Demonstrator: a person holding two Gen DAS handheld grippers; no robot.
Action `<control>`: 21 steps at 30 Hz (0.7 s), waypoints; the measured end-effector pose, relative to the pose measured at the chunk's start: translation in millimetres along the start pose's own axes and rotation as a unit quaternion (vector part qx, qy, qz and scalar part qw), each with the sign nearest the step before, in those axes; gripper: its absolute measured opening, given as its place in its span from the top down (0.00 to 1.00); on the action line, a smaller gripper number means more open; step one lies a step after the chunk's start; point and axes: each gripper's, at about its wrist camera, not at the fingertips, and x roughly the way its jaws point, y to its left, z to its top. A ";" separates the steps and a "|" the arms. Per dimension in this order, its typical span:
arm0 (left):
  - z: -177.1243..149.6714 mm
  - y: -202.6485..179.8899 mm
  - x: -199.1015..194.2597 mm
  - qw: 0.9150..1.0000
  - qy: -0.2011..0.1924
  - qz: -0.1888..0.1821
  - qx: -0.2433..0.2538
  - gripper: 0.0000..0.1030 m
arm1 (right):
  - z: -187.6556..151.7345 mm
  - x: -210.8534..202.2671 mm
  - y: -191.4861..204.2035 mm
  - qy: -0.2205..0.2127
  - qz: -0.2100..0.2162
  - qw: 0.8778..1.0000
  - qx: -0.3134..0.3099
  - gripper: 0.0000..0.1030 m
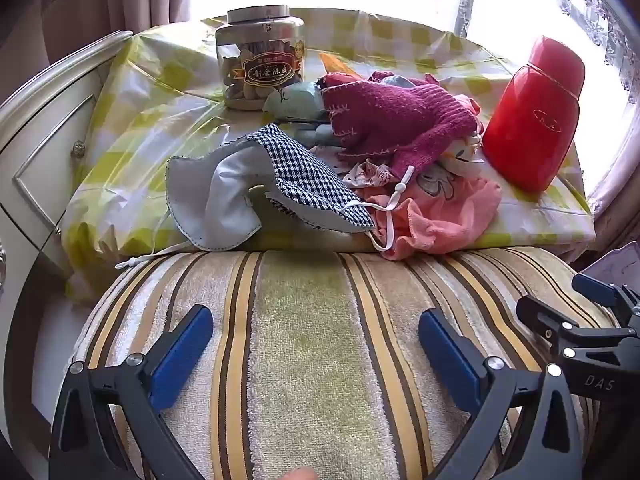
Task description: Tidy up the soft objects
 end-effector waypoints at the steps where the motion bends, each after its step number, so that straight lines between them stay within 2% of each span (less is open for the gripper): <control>1: 0.0 0.0 0.0 1.000 0.000 0.002 0.001 0.00 | 0.0 0.0 0.1 0.000 0.001 1.000 0.000 0.00; 21: 0.5 0.5 1.1 1.000 -0.001 0.005 0.000 0.00 | 0.4 1.6 1.0 0.004 -0.003 1.000 0.001 0.00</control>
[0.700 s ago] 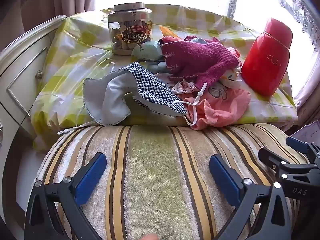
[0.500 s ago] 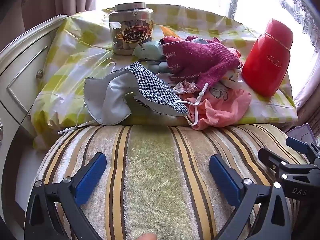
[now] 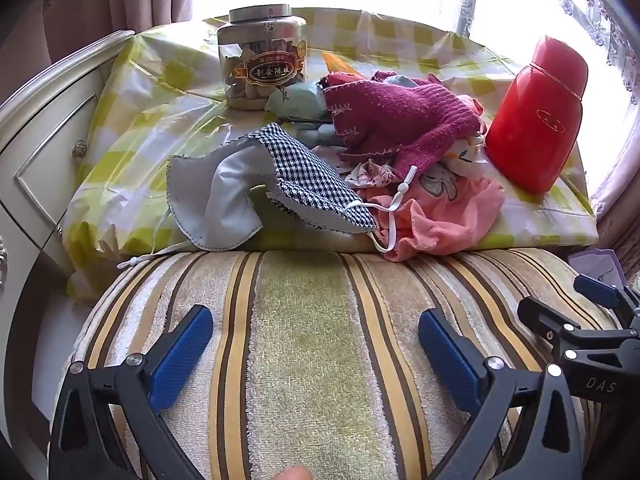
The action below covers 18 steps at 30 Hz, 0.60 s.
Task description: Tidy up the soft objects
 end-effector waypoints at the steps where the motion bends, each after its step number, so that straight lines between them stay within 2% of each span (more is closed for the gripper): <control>1: 0.1 -0.2 0.0 1.000 0.000 0.000 0.000 0.00 | -0.1 0.0 -0.3 0.000 0.000 1.000 0.000 0.00; 18: 0.7 1.1 -0.6 1.000 -0.002 -0.003 -0.009 0.00 | -2.8 0.4 -1.2 -0.014 0.004 1.000 0.003 0.00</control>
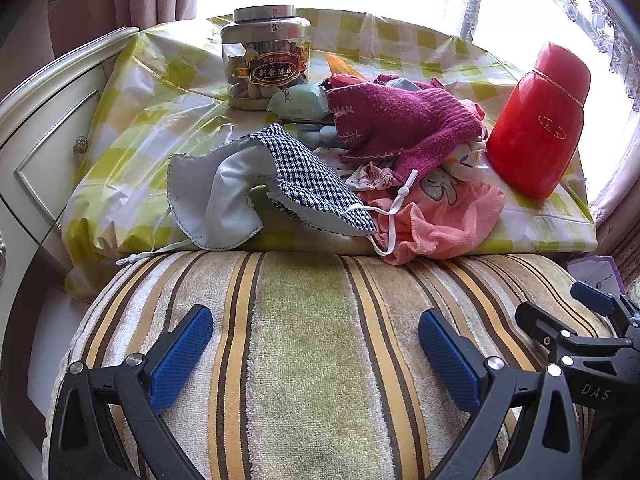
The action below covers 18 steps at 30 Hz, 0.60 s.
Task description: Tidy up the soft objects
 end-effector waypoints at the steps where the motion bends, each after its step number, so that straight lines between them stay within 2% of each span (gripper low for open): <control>1: 0.1 0.4 0.0 1.000 0.000 -0.001 -0.001 0.00 | -0.4 0.0 0.4 0.000 -0.001 1.000 -0.001 0.00; 18: -0.8 -0.6 3.1 1.000 0.004 0.004 0.002 0.00 | 0.1 -0.7 0.6 0.001 -0.006 1.000 -0.006 0.00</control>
